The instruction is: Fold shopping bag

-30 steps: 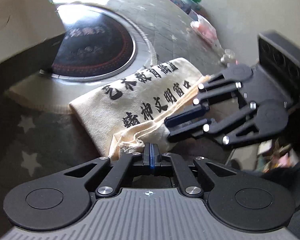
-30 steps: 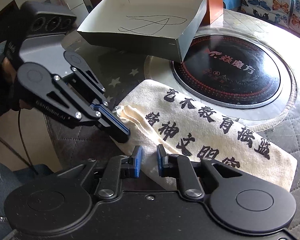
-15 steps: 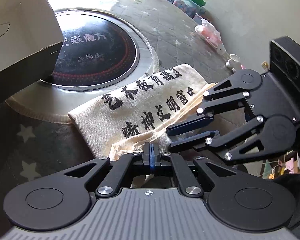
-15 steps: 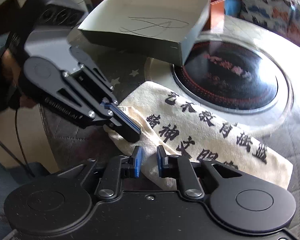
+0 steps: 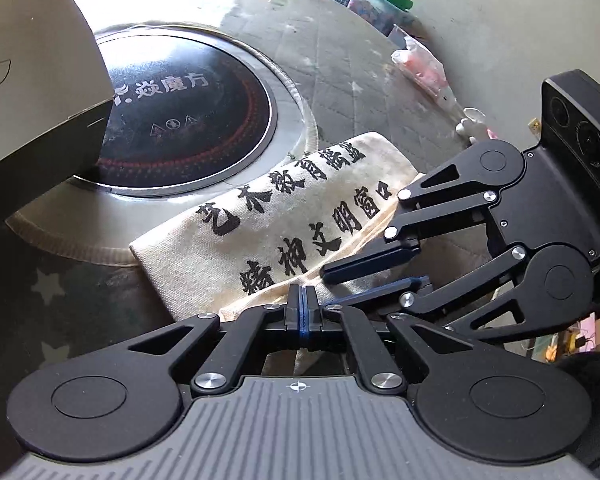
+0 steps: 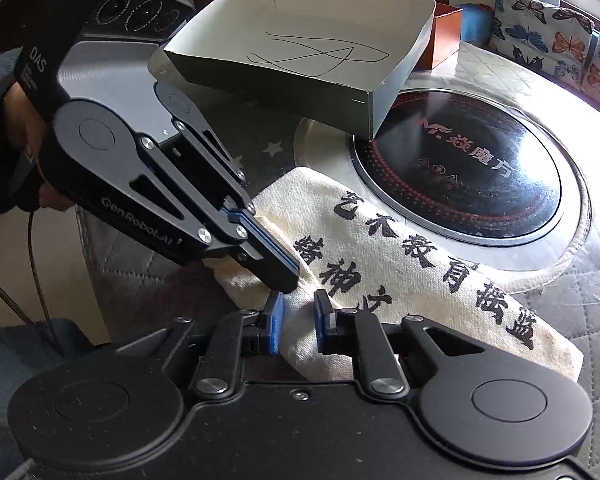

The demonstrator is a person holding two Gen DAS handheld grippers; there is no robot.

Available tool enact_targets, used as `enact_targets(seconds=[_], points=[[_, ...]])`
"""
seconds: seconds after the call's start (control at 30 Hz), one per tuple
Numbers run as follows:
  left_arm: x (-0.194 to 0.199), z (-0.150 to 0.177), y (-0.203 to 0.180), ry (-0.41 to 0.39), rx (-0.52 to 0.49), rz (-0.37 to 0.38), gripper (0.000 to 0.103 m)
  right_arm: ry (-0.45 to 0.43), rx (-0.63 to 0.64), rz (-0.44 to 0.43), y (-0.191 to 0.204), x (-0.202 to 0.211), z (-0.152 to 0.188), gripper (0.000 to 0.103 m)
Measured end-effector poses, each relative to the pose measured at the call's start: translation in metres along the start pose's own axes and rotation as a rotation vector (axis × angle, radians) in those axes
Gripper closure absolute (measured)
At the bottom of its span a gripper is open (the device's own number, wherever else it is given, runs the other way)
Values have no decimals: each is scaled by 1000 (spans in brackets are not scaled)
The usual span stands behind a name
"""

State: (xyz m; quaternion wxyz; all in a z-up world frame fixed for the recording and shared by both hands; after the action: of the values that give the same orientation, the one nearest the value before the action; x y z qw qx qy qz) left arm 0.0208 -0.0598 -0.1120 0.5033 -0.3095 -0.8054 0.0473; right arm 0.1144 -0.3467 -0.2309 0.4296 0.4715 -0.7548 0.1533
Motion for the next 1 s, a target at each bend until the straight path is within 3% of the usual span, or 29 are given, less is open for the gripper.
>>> enact_targets(seconds=[0.13,0.2,0.4,0.63,0.73,0.83,0.9,1.0], points=[[0,1,0,-7,4,1,100,0,22,58,-7,11,8,90],[-1,1,2,-8,12,10,100,7,5,66,-18,19,14,81],[-1,0,2,-5,17,13,100,-21,-16,140,-40,46,28,80],[-1,1,6,-7,35,31,100,-61,62,158,-19,77,40,80],[-1,1,5,-6,34,30,100,-59,82,135,-9,75,43,80],[0,1,5,-8,29,29,100,-16,41,176,-19,61,44,81],[0,2,6,-11,36,32,100,-9,10,195,-29,57,43,90],[0,2,6,-13,37,36,100,7,-32,202,-38,45,41,91]])
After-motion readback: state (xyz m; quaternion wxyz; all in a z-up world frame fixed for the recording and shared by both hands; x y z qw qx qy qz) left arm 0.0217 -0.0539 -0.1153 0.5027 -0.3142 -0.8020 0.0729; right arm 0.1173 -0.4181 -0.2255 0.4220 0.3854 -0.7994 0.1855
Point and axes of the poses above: each gripper's, at about its wrist camera, not at the fingertips, and x roughly against the way its jaws point, y to its left, z to its underside, the point moved 3 cm from there along -x, roughly the way its jaws point, and after that the axes turned 1 degree about -x, right-handed, at the moved point
